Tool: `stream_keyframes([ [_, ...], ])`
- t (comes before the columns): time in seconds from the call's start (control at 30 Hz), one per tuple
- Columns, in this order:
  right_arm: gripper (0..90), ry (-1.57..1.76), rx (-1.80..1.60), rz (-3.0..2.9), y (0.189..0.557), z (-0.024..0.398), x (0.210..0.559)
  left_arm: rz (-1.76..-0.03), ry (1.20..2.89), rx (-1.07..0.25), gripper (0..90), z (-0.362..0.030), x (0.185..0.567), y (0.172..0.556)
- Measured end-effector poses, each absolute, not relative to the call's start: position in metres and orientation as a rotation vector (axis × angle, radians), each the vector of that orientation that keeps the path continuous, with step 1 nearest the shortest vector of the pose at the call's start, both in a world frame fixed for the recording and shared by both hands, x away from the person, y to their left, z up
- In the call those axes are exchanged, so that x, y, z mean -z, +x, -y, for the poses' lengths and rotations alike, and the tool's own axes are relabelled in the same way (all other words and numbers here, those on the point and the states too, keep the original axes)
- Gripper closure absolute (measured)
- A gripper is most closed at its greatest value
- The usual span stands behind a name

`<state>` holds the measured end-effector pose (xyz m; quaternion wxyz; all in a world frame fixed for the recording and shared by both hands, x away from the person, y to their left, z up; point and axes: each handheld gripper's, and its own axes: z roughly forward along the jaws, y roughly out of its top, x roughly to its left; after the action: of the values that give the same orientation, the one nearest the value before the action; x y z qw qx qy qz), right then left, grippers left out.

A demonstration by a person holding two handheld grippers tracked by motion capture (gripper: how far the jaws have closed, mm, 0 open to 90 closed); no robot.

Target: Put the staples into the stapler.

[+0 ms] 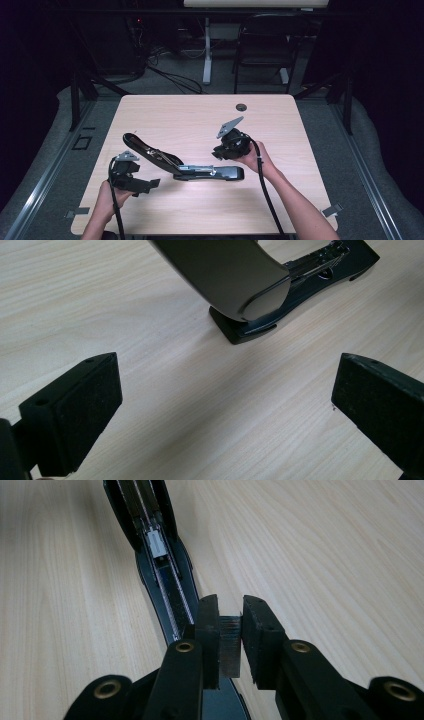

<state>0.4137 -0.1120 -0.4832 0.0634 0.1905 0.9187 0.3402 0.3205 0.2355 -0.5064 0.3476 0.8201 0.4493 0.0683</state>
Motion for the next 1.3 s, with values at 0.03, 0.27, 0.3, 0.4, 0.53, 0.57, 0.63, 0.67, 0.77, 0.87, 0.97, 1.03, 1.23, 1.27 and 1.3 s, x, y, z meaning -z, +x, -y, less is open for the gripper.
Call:
stream_keyframes([
  [0.03,78.1,0.57,-1.029,-2.78,0.414,0.111,0.484,-1.166,2.129,-0.176,0.0,-0.235,0.506,0.321],
  [0.27,78.0,0.53,-1.045,-2.809,0.415,0.102,0.486,-1.158,2.138,-0.172,0.0,-0.236,0.507,0.321],
  [0.3,78.1,0.518,-1.034,-2.817,0.415,0.101,0.485,-1.159,2.138,-0.172,0.0,-0.236,0.507,0.321],
  [0.4,78.1,0.507,-1.05,-2.823,0.415,0.099,0.486,-1.158,2.138,-0.171,0.0,-0.236,0.507,0.321],
  [0.53,78.1,0.488,-1.057,-2.834,0.415,0.097,0.487,-1.158,2.137,-0.168,0.0,-0.235,0.507,0.321],
  [0.57,78.1,0.472,-1.05,-2.846,0.416,0.096,0.487,-1.158,2.137,-0.167,0.0,-0.235,0.508,0.321],
  [0.63,78.1,0.466,-1.05,-2.852,0.415,0.095,0.488,-1.156,2.139,-0.166,0.0,-0.235,0.508,0.322],
  [0.67,78.1,0.461,-1.052,-2.853,0.415,0.094,0.489,-1.155,2.138,-0.165,0.0,-0.235,0.508,0.321],
  [0.77,78.1,0.448,-1.055,-2.857,0.415,0.091,0.49,-1.154,2.138,-0.166,0.0,-0.234,0.508,0.321],
  [0.87,78.1,0.422,-1.036,-2.871,0.416,0.089,0.491,-1.154,2.137,-0.167,0.0,-0.234,0.507,0.321],
  [0.97,78.1,0.418,-1.049,-2.876,0.416,0.085,0.493,-1.15,2.145,-0.163,0.0,-0.234,0.507,0.321],
  [1.03,78.1,0.41,-1.041,-2.885,0.416,0.084,0.494,-1.149,2.142,-0.167,0.0,-0.234,0.507,0.321],
  [1.23,78.1,0.381,-1.023,-2.9,0.416,0.08,0.498,-1.152,2.139,-0.164,0.0,-0.234,0.508,0.321],
  [1.27,78.1,0.381,-1.024,-2.899,0.416,0.079,0.499,-1.152,2.139,-0.163,0.0,-0.234,0.508,0.321],
  [1.3,78.1,0.378,-1.017,-2.903,0.416,0.079,0.499,-1.15,2.14,-0.164,0.0,-0.234,0.508,0.321],
])
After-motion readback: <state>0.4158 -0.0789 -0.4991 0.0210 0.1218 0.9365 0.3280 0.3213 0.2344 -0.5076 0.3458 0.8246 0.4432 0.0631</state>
